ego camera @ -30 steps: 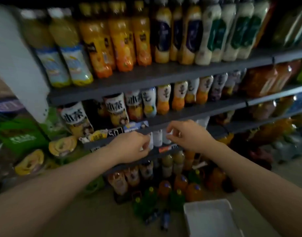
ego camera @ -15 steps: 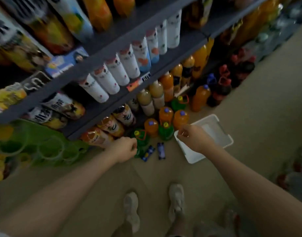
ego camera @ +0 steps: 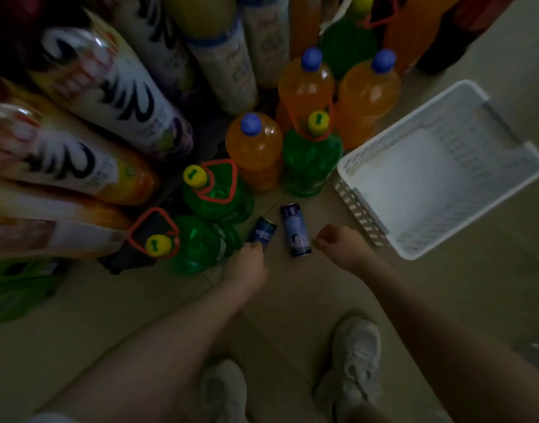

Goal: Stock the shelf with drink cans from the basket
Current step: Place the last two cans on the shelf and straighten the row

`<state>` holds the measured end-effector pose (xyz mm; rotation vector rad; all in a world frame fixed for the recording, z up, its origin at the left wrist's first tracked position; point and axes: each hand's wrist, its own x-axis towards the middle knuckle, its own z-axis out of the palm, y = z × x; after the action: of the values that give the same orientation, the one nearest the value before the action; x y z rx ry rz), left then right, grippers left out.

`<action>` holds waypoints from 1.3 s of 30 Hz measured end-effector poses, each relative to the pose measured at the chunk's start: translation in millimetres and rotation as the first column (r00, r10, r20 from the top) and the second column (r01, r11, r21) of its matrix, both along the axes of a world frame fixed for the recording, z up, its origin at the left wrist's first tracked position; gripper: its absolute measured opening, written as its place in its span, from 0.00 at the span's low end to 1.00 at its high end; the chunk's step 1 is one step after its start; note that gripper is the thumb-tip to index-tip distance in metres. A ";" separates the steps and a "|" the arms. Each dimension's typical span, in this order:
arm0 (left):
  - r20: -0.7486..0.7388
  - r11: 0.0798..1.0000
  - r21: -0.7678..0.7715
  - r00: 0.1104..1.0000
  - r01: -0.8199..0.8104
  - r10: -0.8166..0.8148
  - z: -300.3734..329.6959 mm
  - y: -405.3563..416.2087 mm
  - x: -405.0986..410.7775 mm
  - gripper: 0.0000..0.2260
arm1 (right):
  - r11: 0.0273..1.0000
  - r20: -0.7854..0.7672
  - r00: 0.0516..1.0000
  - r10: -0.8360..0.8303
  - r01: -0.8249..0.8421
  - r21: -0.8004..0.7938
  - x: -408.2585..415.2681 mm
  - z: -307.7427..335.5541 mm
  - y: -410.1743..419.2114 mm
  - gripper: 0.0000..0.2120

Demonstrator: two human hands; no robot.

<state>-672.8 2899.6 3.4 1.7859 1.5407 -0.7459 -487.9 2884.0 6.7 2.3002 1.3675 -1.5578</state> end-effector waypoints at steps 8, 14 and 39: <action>-0.172 0.994 0.107 0.984 -0.022 0.040 -133.5 14.8 2.6 0.21 | 0.998 0.114 0.992 0.052 -0.048 -0.032 -24.1 -133.0 38.0 0.23; -0.184 0.992 0.126 0.983 0.025 -0.001 -162.3 18.9 9.0 0.27 | 0.999 0.142 0.989 -0.036 0.033 0.022 -51.5 -177.9 29.4 0.26; 0.152 0.817 0.574 0.988 -0.060 -0.035 535.4 45.1 17.3 0.36 | 0.837 -0.064 0.987 0.146 -0.089 0.541 54.9 515.5 55.8 0.26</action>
<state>-655.5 2944.7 538.8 2.1956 1.7904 -0.1067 -433.0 2939.8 522.2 2.3604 2.1675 -1.4033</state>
